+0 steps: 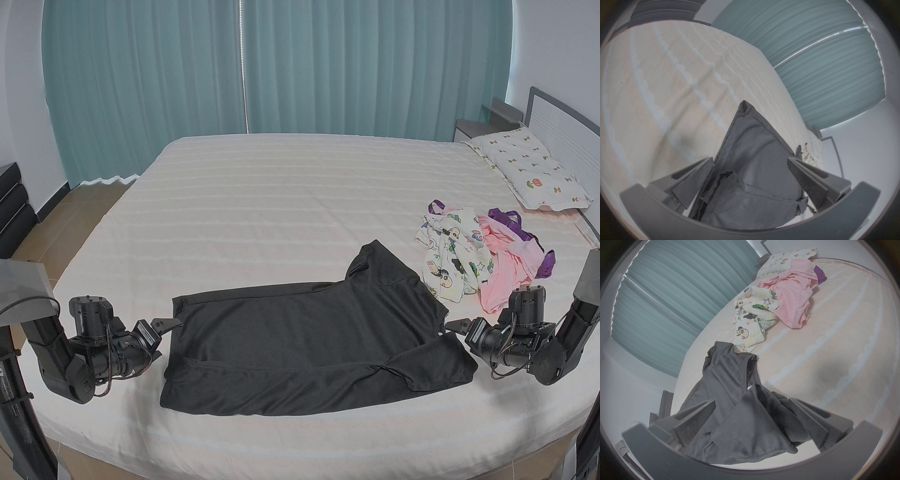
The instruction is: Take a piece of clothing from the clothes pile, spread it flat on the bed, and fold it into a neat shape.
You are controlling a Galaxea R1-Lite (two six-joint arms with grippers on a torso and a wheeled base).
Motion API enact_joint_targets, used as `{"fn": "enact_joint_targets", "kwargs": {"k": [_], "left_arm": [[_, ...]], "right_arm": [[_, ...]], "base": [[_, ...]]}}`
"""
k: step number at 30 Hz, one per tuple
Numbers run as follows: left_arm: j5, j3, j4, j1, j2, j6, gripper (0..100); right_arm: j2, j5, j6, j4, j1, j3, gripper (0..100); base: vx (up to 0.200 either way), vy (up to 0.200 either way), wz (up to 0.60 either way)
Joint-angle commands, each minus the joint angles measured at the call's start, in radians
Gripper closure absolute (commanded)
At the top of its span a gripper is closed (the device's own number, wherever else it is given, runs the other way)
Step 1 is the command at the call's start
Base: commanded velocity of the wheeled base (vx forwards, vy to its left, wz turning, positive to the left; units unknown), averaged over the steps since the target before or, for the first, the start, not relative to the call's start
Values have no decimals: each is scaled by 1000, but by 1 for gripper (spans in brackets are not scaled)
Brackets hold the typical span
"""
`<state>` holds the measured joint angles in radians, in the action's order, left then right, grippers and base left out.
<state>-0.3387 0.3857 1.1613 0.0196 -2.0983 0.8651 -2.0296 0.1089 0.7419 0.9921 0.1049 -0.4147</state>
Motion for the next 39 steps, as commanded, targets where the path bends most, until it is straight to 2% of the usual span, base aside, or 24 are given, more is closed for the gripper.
{"fn": "enact_joint_targets", "kwargs": {"k": [1, 5, 13, 14, 19, 39], "left_arm": [[56, 1, 6, -47, -57, -51, 0], [93, 1, 6, -69, -72, -74, 0], [99, 1, 20, -76, -89, -77, 0], [101, 2, 20, -76, -94, -77, 100], [144, 4, 18, -56, -106, -78, 100], [150, -31, 18, 7, -97, -81, 100]], "right_arm": [[3, 0, 1, 2, 10, 10, 0], [6, 0, -7, 3, 12, 20, 0], [0, 0, -6, 5, 24, 20, 0], [0, 0, -7, 3, 24, 22, 0], [0, 2, -6, 5, 24, 27, 0], [-3, 0, -1, 6, 24, 28, 0]], "base": [[0, 0, 0], [0, 0, 0], [0, 0, 0], [0, 0, 0], [0, 0, 0], [0, 0, 0]]}}
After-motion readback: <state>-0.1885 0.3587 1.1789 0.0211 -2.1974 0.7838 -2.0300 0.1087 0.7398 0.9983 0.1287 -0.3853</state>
